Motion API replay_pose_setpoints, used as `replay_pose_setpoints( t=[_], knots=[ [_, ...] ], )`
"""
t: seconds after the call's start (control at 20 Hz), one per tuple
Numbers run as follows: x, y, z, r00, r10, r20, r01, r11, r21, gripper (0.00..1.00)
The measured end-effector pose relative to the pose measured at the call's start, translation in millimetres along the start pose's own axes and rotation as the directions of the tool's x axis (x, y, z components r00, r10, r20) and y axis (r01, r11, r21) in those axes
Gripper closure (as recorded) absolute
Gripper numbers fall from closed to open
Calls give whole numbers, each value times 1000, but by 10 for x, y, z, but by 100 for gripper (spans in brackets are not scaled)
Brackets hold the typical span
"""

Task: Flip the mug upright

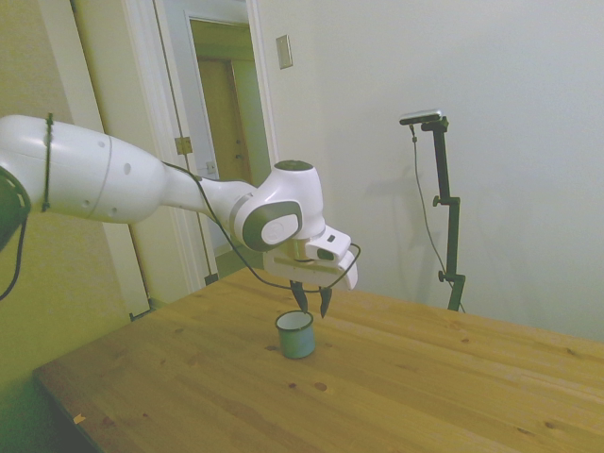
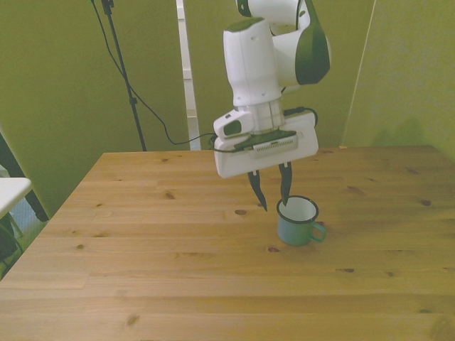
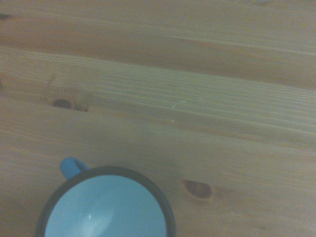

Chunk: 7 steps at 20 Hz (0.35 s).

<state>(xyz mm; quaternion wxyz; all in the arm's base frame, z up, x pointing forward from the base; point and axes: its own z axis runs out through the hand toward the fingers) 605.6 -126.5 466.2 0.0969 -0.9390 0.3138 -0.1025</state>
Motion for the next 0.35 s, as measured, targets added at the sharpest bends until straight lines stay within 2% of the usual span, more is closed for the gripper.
replay_pose_setpoints(
  t=[0.2,0.35],
  knots=[
    [-322,273,-485,994,68,-88,-75,994,-74,0],
    [-630,423,-697,978,151,-142,-168,979,-114,0]
  ],
)
